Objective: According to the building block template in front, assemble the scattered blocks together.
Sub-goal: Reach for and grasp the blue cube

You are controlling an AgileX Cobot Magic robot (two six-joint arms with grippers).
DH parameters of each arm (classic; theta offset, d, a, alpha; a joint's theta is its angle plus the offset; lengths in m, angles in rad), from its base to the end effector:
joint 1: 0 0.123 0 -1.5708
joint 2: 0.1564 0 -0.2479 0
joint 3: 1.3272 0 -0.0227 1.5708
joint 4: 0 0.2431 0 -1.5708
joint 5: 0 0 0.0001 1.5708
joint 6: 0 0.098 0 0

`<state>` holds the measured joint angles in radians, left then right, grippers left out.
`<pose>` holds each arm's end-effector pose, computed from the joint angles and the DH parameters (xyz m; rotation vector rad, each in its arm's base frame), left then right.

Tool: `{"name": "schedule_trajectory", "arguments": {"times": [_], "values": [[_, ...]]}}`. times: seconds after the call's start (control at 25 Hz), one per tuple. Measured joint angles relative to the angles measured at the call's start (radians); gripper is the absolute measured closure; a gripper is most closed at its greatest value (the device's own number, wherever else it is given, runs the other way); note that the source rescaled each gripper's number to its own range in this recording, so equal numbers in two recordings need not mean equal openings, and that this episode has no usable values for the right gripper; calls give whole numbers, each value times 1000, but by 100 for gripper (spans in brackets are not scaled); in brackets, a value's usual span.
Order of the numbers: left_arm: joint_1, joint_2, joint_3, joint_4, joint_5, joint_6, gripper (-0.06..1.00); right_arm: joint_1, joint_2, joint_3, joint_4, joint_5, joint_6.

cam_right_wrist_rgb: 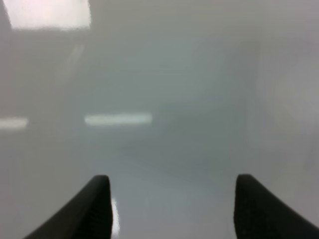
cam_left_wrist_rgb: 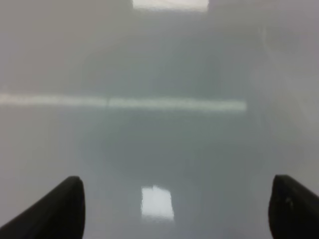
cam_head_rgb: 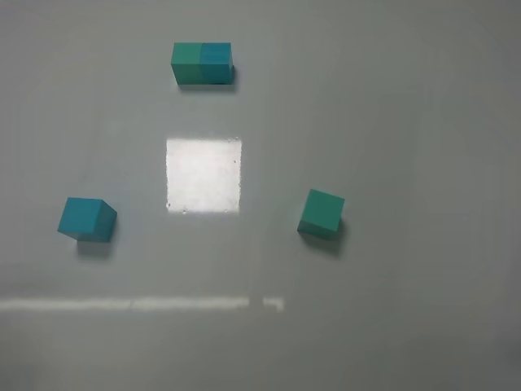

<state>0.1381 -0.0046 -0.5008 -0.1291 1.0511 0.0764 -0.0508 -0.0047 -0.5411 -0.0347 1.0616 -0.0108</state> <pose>0.0326 -0.0065 0.2722 -0.0568 2.0219 -0.0184 0.0264 -0.0043 0.2818 0.0425 1.9994 -0.0807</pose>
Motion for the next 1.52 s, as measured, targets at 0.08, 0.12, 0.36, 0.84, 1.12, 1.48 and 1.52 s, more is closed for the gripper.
{"name": "schedule_trajectory", "arguments": {"times": [0.08, 0.12, 0.36, 0.84, 1.12, 1.48, 1.52], "values": [[0, 0, 0, 0, 0, 0, -6, 0, 0, 0, 0, 0, 0], [0, 0, 0, 0, 0, 0, -6, 0, 0, 0, 0, 0, 0], [0, 0, 0, 0, 0, 0, -5, 0, 0, 0, 0, 0, 0], [-17, 21, -34, -1, 3, 35, -5, 0, 0, 0, 0, 0, 0], [-106, 202, -176, 66, 2, 54, -5, 0, 0, 0, 0, 0, 0], [-332, 467, -374, 244, 3, 91, -5, 0, 0, 0, 0, 0, 0], [-359, 496, -389, 257, 3, 98, -5, 0, 0, 0, 0, 0, 0]]}}
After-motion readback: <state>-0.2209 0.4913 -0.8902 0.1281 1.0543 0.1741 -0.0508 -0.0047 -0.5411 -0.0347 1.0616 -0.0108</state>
